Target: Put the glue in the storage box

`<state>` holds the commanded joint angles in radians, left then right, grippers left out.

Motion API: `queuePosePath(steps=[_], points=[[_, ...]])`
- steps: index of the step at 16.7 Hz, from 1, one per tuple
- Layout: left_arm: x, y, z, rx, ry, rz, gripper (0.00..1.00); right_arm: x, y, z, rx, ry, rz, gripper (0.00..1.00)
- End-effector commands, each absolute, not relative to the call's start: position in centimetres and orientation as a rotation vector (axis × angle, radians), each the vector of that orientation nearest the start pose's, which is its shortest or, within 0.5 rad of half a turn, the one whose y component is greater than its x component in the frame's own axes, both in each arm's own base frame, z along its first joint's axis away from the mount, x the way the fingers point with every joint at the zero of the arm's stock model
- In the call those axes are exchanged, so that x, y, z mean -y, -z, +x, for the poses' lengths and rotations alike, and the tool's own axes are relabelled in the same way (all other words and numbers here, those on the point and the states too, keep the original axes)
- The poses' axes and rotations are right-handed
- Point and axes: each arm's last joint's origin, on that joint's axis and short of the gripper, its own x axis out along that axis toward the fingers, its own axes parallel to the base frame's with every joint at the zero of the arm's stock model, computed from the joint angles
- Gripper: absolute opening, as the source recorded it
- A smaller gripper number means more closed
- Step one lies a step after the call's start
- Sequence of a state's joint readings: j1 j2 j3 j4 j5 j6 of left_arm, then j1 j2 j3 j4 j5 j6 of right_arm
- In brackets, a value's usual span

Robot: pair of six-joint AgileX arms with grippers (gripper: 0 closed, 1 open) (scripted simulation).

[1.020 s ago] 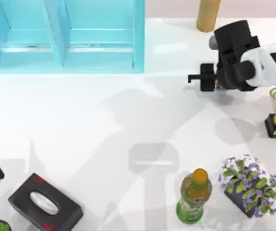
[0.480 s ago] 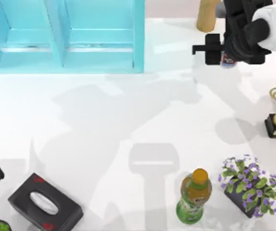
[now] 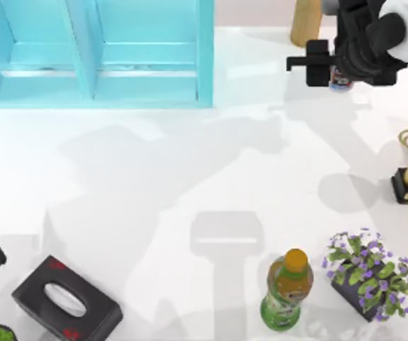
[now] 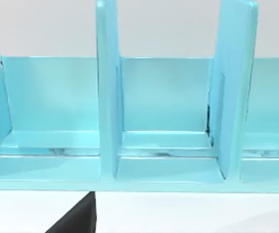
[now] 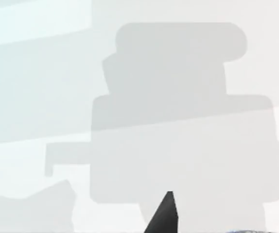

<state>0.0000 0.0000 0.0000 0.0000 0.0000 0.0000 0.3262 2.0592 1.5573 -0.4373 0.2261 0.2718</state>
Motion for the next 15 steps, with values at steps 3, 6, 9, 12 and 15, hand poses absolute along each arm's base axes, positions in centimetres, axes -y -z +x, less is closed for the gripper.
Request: queuePosePath(steps=[3,6,9,12,15], points=[[0.1,-16.0,10.6,0.000,0.000,0.000,1.00,-11.5,-19.4,42.1,-0.936,-0.007,-0.023,0.00],[0.1,-16.0,10.6,0.000,0.000,0.000,1.00,-5.3,-21.3,40.3,-0.939,-0.041,-0.030,0.00],[0.1,-16.0,10.6,0.000,0.000,0.000,1.00,2.3,-23.3,36.7,-0.902,-0.020,-0.008,0.00],[0.1,-16.0,10.6,0.000,0.000,0.000,1.00,7.3,-24.1,33.2,-0.882,0.036,0.034,0.00],[0.1,-16.0,10.6,0.000,0.000,0.000,1.00,10.9,-23.5,29.8,-0.897,0.057,0.047,0.00]])
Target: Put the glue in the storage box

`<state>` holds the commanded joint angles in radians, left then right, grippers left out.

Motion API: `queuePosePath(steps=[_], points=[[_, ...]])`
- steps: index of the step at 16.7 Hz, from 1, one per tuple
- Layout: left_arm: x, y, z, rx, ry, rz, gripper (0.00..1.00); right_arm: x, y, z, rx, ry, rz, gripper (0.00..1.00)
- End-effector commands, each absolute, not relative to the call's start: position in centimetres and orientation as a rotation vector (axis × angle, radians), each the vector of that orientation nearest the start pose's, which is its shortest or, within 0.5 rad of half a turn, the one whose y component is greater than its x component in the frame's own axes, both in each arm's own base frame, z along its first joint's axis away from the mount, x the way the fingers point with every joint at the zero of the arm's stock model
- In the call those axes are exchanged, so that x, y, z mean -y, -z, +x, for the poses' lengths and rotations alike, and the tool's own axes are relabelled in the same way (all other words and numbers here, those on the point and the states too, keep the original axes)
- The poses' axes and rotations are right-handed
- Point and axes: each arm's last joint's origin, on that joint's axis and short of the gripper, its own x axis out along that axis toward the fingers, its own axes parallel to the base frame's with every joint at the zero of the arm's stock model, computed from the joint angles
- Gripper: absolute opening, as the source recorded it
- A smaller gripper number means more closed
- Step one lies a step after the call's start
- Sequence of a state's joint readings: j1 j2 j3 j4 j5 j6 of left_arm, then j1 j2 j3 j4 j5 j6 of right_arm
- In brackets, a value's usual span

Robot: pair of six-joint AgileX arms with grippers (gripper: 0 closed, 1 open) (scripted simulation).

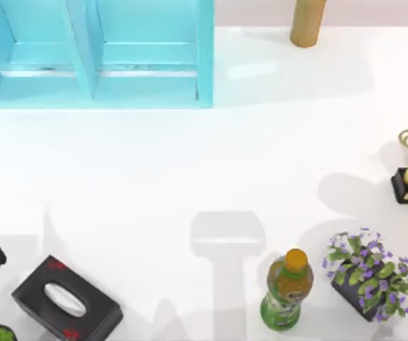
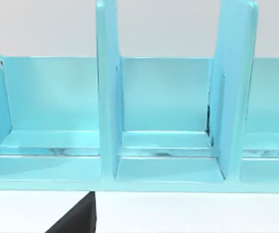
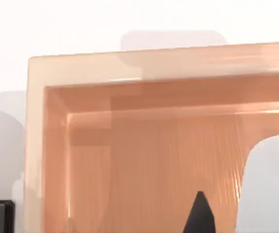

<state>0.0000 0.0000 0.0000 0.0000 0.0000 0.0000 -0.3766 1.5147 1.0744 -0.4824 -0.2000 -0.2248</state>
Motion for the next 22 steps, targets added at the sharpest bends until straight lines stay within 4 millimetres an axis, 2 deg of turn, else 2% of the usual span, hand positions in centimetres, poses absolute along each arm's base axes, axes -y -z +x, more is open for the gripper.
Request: queuePosePath(steps=[2,4,6,8,14,22], points=[[0.1,-16.0,10.6,0.000,0.000,0.000,1.00,13.1,-22.9,26.5,-0.907,0.064,0.041,0.00],[0.1,-16.0,10.6,0.000,0.000,0.000,1.00,14.3,-22.6,23.4,-0.900,0.059,0.026,0.00],[0.1,-16.0,10.6,0.000,0.000,0.000,1.00,14.5,-22.2,21.3,-0.889,0.039,0.014,0.00],[0.1,-16.0,10.6,0.000,0.000,0.000,1.00,14.5,-22.1,20.4,-0.876,0.024,0.007,0.00],[0.1,-16.0,10.6,0.000,0.000,0.000,1.00,14.5,-21.7,20.6,-0.880,0.022,0.008,0.00],[0.1,-16.0,10.6,0.000,0.000,0.000,1.00,14.7,-17.5,23.2,-0.874,0.025,0.003,0.00]])
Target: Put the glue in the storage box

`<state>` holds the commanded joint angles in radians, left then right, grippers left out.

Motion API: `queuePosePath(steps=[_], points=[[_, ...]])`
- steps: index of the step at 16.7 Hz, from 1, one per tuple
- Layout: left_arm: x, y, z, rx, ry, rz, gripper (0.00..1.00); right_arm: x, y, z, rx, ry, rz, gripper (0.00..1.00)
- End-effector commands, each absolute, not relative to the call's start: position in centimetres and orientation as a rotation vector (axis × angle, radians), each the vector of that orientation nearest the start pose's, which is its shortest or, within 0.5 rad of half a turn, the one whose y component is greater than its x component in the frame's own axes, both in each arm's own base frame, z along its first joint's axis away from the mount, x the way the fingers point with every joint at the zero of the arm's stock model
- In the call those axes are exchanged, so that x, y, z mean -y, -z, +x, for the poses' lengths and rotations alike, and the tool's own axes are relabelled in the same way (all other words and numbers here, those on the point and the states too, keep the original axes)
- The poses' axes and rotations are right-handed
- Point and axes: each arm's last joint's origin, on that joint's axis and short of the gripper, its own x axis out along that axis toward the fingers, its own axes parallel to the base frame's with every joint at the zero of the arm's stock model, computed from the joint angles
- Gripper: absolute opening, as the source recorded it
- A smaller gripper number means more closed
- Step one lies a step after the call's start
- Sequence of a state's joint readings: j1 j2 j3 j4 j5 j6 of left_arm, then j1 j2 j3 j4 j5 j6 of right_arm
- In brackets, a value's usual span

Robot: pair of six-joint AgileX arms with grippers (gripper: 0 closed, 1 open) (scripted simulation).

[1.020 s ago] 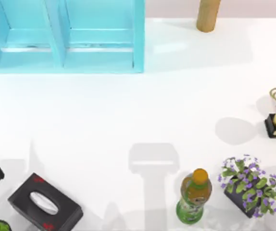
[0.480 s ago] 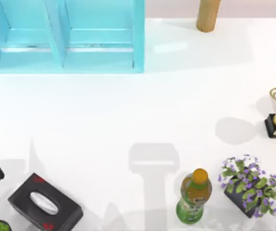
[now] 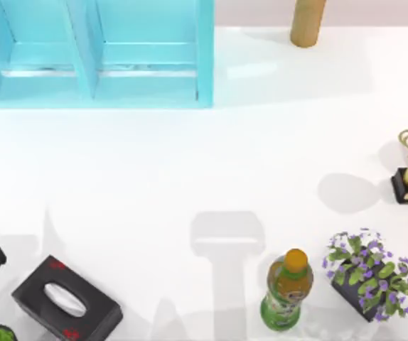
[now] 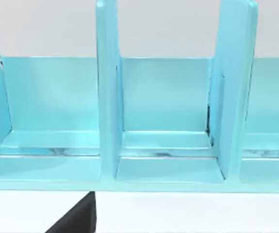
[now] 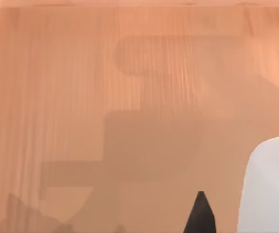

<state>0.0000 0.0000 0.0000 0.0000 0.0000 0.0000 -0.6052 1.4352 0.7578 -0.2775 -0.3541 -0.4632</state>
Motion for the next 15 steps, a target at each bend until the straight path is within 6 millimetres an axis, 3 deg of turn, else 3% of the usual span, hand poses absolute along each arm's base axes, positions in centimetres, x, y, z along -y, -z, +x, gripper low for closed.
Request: queuePosePath(steps=[7,15], points=[[0.12,-16.00,10.57,0.000,0.000,0.000,1.00,14.56,-16.49,23.68,-0.876,0.024,0.007,0.00],[0.12,-16.00,10.57,0.000,0.000,0.000,1.00,14.56,-16.49,23.68,-0.876,0.024,0.007,0.60]])
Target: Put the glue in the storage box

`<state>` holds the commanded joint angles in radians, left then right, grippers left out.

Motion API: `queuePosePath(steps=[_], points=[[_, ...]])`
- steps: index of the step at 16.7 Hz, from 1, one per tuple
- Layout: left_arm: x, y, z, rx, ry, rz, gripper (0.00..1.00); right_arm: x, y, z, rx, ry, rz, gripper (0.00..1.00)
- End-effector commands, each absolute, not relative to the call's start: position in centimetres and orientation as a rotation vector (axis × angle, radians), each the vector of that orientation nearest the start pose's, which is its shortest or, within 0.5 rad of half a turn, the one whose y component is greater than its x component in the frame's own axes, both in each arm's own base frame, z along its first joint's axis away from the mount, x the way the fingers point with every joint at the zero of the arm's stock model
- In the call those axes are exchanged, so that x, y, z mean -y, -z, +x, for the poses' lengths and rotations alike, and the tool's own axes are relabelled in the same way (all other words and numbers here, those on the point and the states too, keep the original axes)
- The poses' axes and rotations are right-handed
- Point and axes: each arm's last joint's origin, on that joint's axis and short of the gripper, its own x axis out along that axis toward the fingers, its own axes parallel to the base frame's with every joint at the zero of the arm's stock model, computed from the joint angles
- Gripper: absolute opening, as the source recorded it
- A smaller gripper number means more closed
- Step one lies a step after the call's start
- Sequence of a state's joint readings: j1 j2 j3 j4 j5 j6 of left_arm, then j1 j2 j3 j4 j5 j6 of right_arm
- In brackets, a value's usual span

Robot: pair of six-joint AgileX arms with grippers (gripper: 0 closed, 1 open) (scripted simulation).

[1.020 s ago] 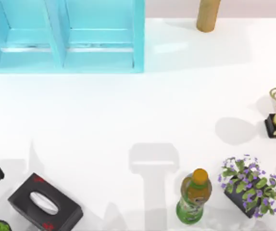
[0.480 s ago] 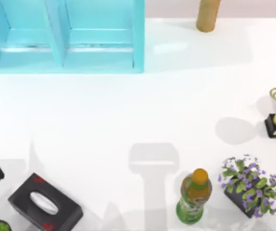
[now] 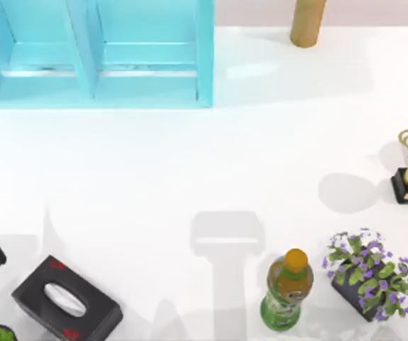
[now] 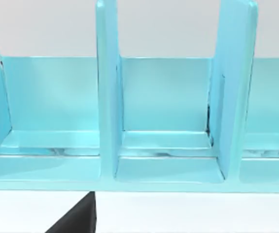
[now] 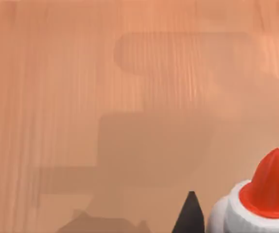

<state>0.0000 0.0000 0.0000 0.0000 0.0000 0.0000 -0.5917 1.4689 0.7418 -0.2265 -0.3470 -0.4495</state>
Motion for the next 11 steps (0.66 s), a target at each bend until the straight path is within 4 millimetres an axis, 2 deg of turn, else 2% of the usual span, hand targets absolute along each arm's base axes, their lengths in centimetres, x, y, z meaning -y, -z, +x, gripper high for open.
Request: queuePosePath(steps=[5,11], points=[[0.12,-16.00,10.57,0.000,0.000,0.000,1.00,14.56,-16.49,23.68,-0.876,0.024,0.007,0.98],[0.12,-16.00,10.57,0.000,0.000,0.000,1.00,14.56,-16.49,23.68,-0.876,0.024,0.007,1.00]])
